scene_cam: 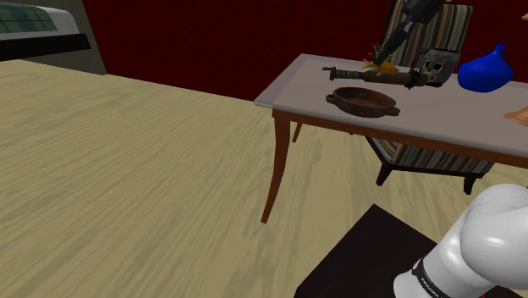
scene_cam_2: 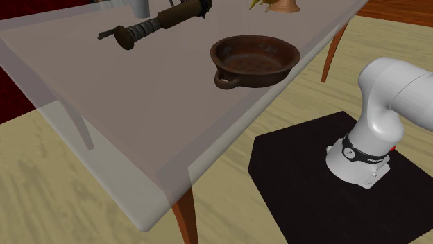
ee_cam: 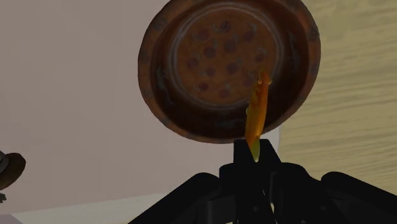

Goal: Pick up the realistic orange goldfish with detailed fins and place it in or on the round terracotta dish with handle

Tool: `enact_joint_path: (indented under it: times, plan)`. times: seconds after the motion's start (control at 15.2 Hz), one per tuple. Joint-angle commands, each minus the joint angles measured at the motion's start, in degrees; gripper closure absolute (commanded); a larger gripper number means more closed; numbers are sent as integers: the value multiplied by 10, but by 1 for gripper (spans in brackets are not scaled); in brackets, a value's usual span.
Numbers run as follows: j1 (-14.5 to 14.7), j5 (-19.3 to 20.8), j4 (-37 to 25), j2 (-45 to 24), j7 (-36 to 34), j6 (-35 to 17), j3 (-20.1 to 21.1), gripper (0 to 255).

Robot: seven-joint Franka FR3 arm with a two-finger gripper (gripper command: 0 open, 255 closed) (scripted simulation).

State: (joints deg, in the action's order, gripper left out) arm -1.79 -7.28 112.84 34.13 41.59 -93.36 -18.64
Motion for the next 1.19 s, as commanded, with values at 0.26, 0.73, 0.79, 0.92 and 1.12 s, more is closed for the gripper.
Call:
enact_joint_path:
  times: [0.26,0.73,0.79,0.92,1.12]
  plan:
    - [-6,4,64,20,8,-43,1,255]
    - [-11,7,118,34,16,-83,-1,255]
    - [-11,7,118,34,16,-83,-1,255]
    - [-11,7,118,34,16,-83,-1,255]
    - [-11,7,118,34,16,-83,-1,255]
